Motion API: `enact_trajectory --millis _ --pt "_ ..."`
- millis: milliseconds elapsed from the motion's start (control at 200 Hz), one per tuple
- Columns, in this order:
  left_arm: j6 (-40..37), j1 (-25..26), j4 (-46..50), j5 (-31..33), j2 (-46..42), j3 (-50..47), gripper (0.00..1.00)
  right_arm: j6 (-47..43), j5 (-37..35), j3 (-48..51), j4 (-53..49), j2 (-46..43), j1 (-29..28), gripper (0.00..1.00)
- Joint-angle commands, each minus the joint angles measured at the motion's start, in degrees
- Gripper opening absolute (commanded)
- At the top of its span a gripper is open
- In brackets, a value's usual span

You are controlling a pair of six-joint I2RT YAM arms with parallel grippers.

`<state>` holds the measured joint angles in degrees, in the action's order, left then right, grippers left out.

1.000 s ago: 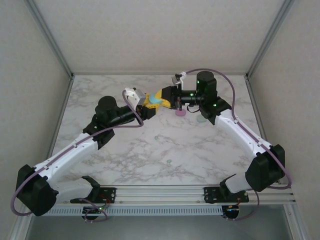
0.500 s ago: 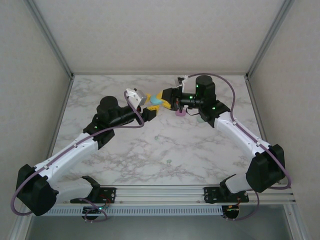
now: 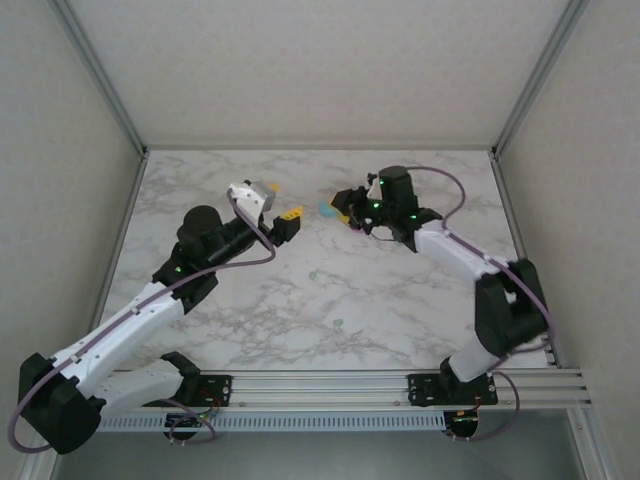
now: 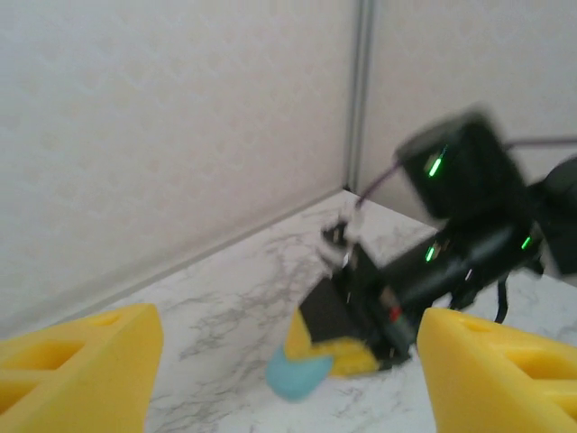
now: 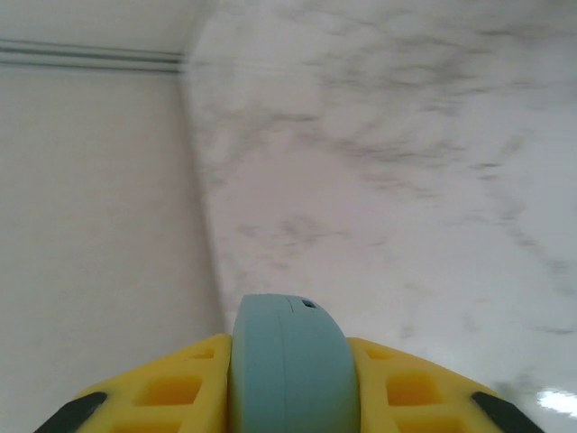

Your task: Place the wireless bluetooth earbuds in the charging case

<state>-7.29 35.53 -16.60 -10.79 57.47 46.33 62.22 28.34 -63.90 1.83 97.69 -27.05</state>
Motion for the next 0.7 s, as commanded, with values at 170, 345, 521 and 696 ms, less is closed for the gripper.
enact_trajectory --millis 170,345,521,696 --pt "3.7 0.1 4.9 9.5 -4.9 0.8 0.84 -6.1 -3.2 -11.5 -6.2 15.2 -1.3 0.12" --pt "8.2 -0.5 7.2 14.8 -5.8 1.8 1.00 -8.6 -5.5 -17.8 -11.4 21.1 -2.4 0.13" --pt "9.8 -0.9 10.0 16.7 -5.0 3.9 1.00 -10.4 -6.7 -22.3 -14.9 25.3 -2.9 0.15" --pt "12.3 -1.2 15.4 19.9 -3.4 7.1 1.00 -12.3 -8.2 -24.4 -19.2 26.9 -3.2 0.19"
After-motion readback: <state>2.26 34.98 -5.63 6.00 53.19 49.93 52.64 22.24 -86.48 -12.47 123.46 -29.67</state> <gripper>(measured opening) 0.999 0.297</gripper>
